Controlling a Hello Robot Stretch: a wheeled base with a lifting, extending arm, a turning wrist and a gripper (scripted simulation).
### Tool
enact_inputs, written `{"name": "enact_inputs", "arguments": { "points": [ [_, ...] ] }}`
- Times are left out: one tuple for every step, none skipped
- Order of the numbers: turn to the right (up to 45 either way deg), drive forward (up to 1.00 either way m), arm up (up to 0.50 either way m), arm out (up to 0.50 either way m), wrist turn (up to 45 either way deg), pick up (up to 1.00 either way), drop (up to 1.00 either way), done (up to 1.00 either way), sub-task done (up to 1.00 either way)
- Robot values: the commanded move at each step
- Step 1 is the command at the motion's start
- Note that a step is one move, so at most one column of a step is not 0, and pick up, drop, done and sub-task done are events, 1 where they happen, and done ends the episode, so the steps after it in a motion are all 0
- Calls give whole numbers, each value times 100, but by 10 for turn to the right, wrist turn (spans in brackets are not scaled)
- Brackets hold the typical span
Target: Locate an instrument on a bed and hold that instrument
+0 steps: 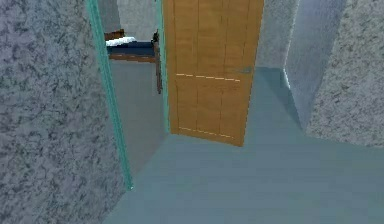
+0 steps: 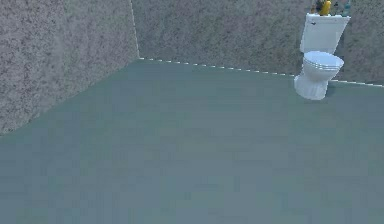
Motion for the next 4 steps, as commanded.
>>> {"name": "enact_inputs", "arguments": {
  "points": [
    [390,0,0,0,0,0,0,0,0],
    [0,15,0,0,0,0,0,0,0],
    [-390,0,0,0,0,0,0,0,0],
    [0,100,0,0,0,0,0,0,0]
  ]
}}
